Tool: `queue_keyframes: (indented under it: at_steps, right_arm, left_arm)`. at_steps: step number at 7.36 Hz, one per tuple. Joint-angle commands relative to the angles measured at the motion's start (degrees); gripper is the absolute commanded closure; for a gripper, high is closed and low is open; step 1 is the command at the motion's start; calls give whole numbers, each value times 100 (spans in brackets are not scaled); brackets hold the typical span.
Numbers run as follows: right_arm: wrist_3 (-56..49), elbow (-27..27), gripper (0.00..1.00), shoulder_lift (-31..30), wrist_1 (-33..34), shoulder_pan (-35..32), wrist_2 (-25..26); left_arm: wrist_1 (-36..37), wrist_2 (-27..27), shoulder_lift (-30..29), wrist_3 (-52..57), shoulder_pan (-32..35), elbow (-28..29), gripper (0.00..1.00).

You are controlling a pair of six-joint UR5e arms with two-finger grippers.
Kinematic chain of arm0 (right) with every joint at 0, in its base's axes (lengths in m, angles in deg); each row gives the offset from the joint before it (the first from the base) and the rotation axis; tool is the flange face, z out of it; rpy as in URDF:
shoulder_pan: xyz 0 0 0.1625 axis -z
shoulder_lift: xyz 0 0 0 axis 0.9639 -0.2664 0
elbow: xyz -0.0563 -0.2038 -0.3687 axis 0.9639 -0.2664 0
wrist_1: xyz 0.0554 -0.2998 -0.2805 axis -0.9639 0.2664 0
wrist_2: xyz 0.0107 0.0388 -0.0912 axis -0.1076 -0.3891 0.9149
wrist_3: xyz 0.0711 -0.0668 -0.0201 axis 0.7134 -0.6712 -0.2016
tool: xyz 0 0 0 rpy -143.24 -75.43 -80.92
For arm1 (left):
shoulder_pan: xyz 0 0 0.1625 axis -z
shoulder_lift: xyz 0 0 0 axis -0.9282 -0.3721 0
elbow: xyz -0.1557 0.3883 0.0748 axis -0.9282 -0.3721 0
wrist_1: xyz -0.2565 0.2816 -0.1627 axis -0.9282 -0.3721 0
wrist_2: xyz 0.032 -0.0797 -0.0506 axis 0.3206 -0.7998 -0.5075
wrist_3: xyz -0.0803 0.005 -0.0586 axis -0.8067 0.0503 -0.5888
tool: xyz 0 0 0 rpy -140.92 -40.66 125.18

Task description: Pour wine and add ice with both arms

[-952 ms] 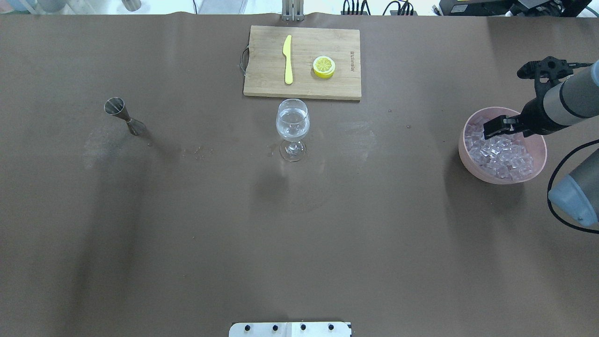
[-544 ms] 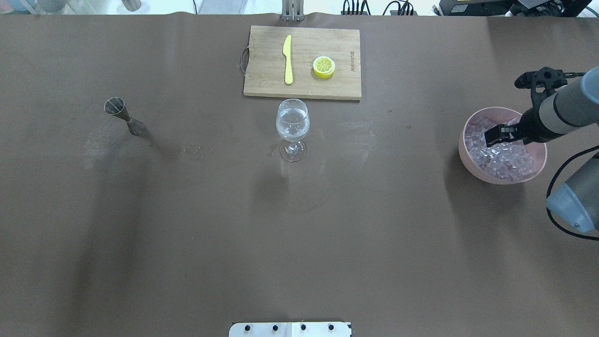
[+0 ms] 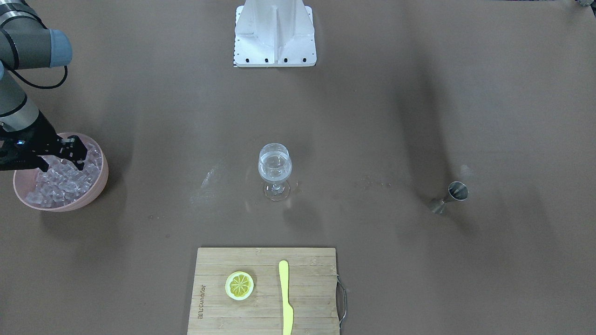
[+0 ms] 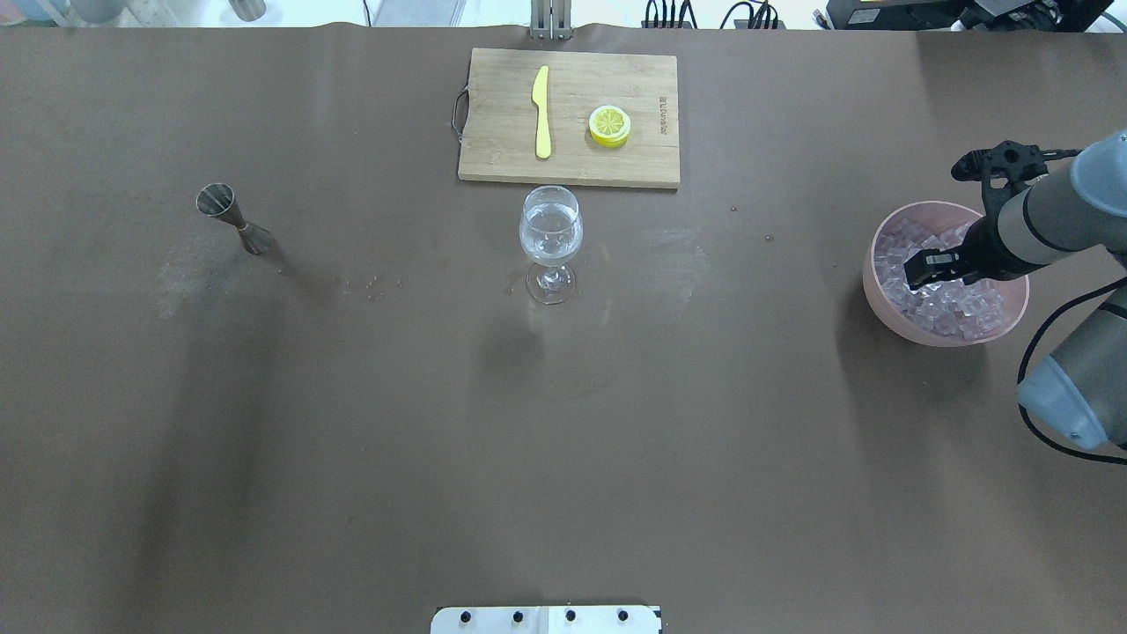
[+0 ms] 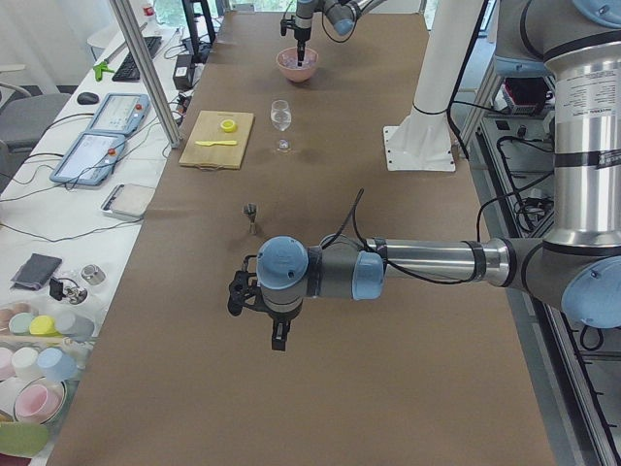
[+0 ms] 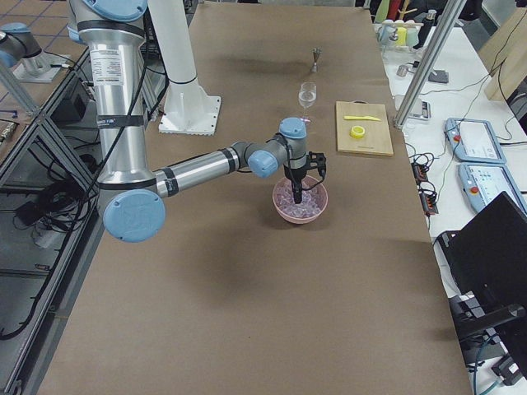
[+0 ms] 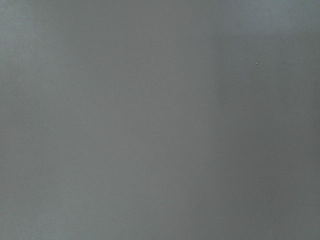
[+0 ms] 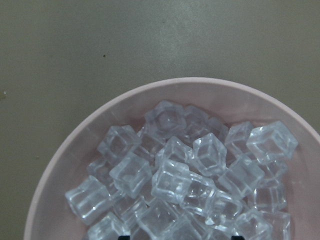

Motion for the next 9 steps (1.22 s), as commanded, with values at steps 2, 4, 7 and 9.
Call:
queue_keyframes:
  at_steps: [2, 4, 7, 9]
  right_arm:
    - [-9, 1, 45, 4, 0, 28, 10]
    - [-35, 1, 68, 12, 9, 28, 62]
    - [-44, 210, 87, 65, 9, 19, 45]
    - [0, 999, 94, 91, 26, -138, 19]
  left_arm:
    - [-91, 0, 0, 0, 8, 30, 1]
    - [-91, 0, 0, 0, 8, 30, 1]
    - [-91, 0, 0, 0, 8, 30, 1]
    - [-91, 0, 0, 0, 8, 30, 1]
